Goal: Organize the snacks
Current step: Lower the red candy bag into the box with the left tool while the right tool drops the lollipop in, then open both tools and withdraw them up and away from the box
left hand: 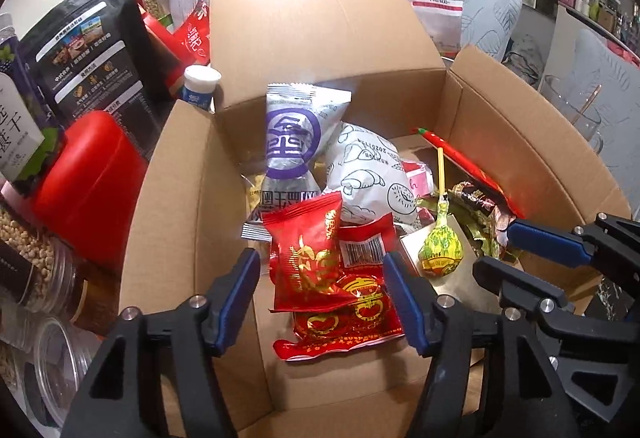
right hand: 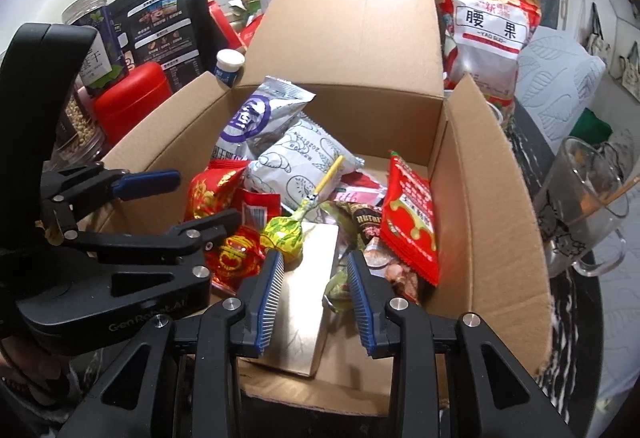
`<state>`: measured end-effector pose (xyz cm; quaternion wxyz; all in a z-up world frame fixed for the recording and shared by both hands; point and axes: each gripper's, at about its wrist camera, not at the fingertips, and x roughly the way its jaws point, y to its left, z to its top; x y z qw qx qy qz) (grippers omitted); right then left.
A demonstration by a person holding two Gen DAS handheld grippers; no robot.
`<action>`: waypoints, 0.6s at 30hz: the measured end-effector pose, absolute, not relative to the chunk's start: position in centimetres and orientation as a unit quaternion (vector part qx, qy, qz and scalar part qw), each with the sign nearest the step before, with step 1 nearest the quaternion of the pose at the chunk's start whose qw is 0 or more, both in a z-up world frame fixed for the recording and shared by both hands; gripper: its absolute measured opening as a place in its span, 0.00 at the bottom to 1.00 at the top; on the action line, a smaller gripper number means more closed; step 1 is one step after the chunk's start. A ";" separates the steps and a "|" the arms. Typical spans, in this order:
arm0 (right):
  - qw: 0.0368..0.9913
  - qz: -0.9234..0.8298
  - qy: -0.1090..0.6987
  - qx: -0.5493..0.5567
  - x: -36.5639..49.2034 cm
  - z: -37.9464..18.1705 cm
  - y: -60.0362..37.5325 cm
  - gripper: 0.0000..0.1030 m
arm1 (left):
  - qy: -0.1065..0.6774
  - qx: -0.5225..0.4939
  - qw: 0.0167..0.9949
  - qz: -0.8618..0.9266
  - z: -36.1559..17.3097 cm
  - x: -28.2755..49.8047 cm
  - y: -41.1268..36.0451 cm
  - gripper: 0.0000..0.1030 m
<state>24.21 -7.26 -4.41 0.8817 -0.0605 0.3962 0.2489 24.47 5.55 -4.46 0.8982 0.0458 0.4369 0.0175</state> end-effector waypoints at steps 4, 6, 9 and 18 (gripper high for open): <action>0.884 0.245 0.394 -0.061 24.0 -4.0 -7.4 0.33 | 0.432 0.042 0.901 0.018 -4.0 24.5 5.5 0.62; 0.885 0.244 0.391 -0.061 24.0 -3.6 -7.5 0.33 | 0.426 0.042 0.904 0.018 -3.7 24.4 5.4 0.62; 0.888 0.243 0.387 -0.059 24.0 -3.0 -7.7 0.33 | 0.420 0.040 0.906 0.015 -3.1 24.2 5.3 0.62; 0.902 0.240 0.355 -0.053 23.2 -0.3 -8.4 0.33 | 0.388 0.027 0.921 0.009 0.0 23.1 4.8 0.62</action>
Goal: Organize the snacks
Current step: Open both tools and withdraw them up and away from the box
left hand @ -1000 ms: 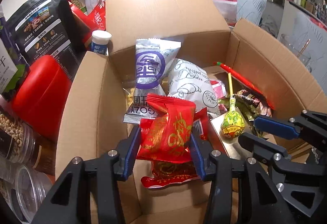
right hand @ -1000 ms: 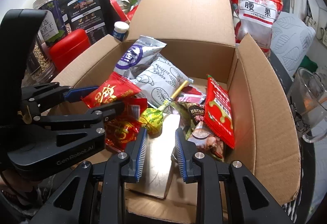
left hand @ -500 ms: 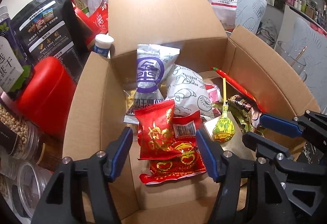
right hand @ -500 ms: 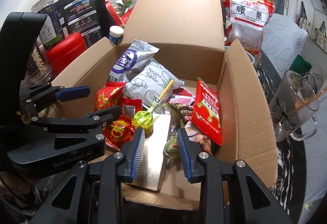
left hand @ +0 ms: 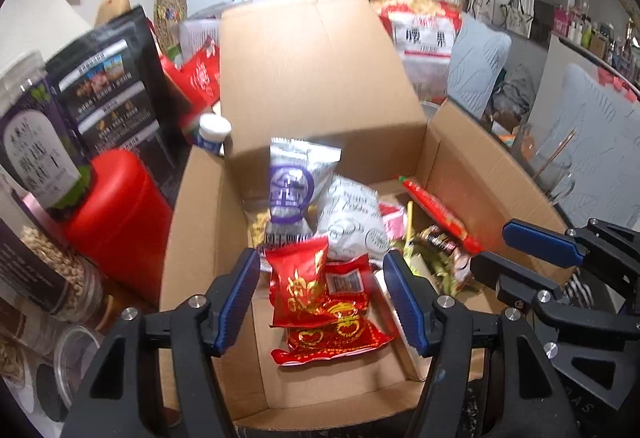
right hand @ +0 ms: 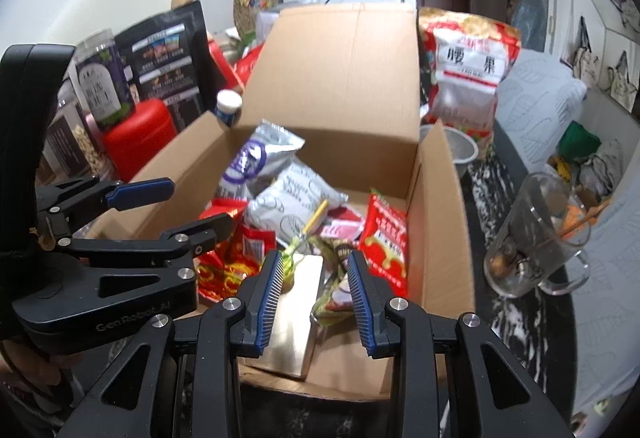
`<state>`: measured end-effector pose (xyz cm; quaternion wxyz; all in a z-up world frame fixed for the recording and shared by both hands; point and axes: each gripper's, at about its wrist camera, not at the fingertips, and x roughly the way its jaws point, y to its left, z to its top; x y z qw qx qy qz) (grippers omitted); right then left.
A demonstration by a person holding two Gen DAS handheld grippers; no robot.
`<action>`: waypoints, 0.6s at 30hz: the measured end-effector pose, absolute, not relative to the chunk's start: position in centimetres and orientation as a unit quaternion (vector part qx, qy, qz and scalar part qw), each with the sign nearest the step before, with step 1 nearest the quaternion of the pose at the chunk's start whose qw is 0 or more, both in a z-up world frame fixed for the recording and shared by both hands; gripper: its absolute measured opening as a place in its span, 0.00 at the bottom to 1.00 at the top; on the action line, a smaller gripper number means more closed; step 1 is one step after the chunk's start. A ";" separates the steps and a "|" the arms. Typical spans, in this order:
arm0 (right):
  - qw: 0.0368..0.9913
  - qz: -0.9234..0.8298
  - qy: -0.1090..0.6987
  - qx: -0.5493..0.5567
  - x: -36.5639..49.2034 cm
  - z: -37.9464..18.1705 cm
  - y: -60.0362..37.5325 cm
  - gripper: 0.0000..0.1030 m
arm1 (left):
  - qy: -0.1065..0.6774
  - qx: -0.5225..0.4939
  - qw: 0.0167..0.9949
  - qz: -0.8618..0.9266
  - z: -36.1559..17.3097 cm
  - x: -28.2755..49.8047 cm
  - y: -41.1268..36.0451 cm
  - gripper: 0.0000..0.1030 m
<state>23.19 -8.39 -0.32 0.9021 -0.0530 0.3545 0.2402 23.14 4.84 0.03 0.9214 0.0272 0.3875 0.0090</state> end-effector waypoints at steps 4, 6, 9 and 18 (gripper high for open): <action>0.910 0.239 0.334 -0.050 22.6 1.3 -9.0 0.33 | 0.369 0.024 0.929 0.009 1.9 22.3 4.8 0.62; 0.915 0.236 0.324 -0.047 22.3 2.0 -9.3 0.33 | 0.360 0.021 0.933 0.008 2.8 21.9 4.9 0.62; 0.920 0.233 0.311 -0.044 21.7 3.1 -10.0 0.33 | 0.350 0.018 0.937 0.006 4.0 21.1 5.0 0.62; 0.940 0.223 0.255 -0.034 17.8 6.8 -11.9 0.60 | 0.316 0.014 0.949 -0.002 7.3 17.2 5.1 0.71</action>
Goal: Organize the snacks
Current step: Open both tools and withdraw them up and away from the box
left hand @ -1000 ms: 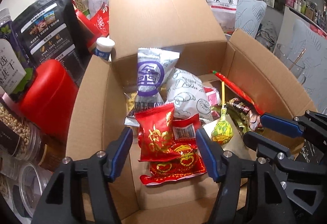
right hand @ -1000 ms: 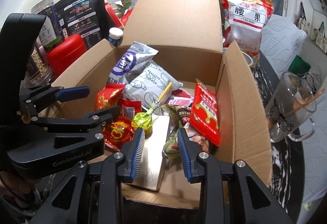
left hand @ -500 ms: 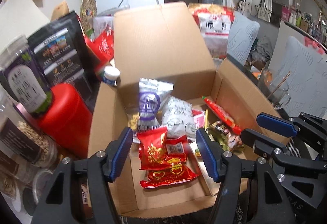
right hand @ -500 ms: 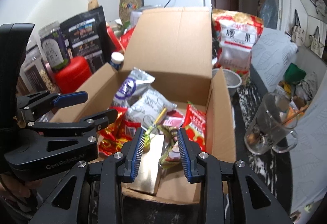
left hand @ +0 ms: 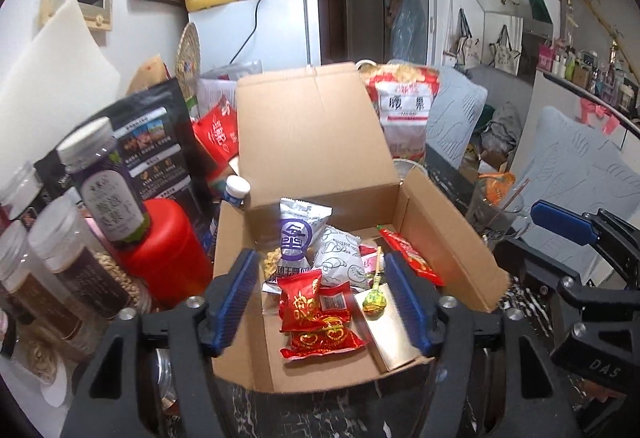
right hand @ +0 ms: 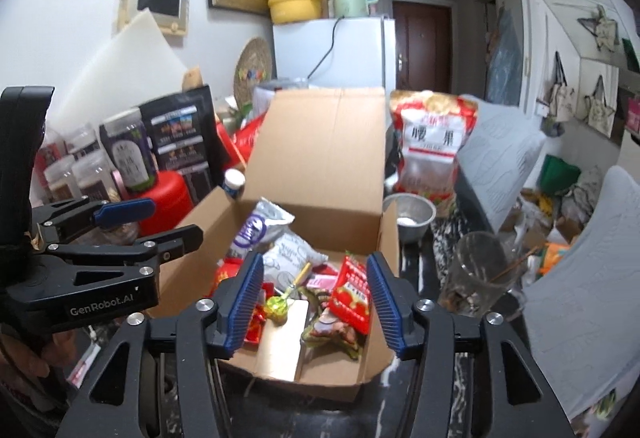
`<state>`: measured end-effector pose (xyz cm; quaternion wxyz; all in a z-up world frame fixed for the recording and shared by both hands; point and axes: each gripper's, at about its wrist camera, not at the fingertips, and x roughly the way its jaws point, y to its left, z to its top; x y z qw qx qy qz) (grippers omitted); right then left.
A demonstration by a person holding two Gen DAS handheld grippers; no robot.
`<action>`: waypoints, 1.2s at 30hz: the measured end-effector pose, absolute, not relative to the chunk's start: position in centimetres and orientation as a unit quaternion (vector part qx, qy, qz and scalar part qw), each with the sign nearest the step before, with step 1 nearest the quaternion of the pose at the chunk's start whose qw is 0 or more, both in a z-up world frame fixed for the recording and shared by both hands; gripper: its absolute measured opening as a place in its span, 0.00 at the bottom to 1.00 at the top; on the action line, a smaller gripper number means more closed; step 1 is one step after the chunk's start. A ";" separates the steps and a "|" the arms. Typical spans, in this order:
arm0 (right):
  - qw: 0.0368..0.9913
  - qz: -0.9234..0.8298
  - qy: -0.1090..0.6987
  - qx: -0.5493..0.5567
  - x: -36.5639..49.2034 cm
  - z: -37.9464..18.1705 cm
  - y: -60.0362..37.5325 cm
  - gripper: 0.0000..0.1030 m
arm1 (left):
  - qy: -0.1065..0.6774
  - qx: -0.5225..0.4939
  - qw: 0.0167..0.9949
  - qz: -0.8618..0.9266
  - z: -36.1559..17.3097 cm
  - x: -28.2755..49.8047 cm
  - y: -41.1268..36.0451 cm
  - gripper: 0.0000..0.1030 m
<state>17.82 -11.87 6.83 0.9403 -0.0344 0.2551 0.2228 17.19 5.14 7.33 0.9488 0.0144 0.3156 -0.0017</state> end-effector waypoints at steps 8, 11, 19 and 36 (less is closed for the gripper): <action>0.948 0.219 0.229 -0.021 13.6 8.8 -12.8 0.74 | 0.278 0.017 0.961 -0.010 9.8 12.7 4.9 0.79; 0.950 0.216 0.226 -0.017 12.1 9.1 -13.0 0.76 | 0.269 0.019 0.963 -0.010 10.3 11.1 4.9 0.80; 0.954 0.191 0.230 -0.005 8.6 9.0 -13.5 0.81 | 0.251 0.022 0.968 -0.005 10.4 7.5 5.2 0.96; 0.951 0.172 0.256 -0.010 4.3 6.1 -13.3 0.81 | 0.277 0.025 0.961 0.001 7.2 4.1 5.6 0.96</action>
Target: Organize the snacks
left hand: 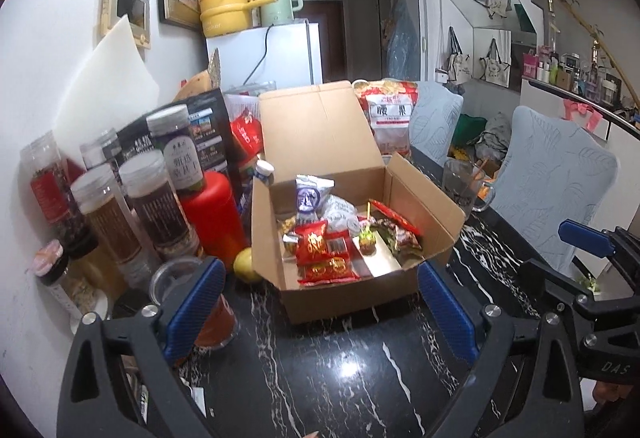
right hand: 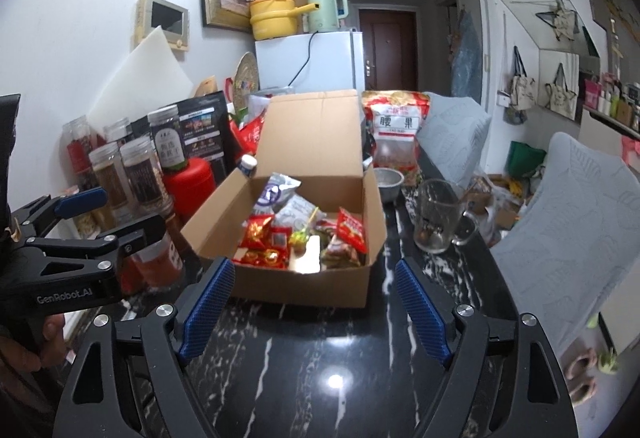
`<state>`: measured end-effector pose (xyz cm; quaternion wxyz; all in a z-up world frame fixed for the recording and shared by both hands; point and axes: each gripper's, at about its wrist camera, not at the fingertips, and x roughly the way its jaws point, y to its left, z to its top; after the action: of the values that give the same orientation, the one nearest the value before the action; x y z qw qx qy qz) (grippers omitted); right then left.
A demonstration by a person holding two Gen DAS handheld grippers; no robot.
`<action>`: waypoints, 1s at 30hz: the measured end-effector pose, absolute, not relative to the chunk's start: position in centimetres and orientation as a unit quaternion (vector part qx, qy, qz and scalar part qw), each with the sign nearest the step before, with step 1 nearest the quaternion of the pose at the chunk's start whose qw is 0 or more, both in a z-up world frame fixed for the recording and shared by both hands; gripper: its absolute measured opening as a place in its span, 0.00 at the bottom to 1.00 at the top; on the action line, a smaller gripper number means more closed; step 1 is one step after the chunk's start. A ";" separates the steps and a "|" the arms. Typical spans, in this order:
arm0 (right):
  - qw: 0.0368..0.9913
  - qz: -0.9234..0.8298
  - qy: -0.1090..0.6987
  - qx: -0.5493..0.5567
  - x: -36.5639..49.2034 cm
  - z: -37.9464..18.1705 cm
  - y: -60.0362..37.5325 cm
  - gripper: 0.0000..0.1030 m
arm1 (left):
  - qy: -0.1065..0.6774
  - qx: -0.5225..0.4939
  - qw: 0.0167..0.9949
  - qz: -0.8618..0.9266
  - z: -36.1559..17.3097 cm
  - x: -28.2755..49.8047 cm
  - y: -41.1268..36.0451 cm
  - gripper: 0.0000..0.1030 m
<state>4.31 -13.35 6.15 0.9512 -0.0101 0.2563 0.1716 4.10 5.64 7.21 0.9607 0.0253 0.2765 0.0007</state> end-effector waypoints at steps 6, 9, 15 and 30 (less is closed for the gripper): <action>0.949 0.170 0.265 -0.014 3.7 5.5 -13.3 0.81 | 0.290 0.021 0.957 0.002 6.5 3.7 5.6 0.96; 0.949 0.171 0.266 -0.016 3.5 5.4 -13.1 0.81 | 0.296 0.019 0.955 0.001 6.2 3.6 5.6 0.96; 0.948 0.174 0.267 -0.019 3.4 5.4 -12.8 0.81 | 0.302 0.018 0.953 0.007 6.0 3.5 5.7 0.96; 0.944 0.175 0.278 -0.019 4.2 5.1 -12.7 0.81 | 0.308 0.017 0.951 0.009 5.7 4.1 5.9 0.96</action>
<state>4.15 -12.68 5.11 0.9443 -0.0193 0.2781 0.1747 4.14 5.95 5.74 0.9512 0.0170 0.3081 0.0094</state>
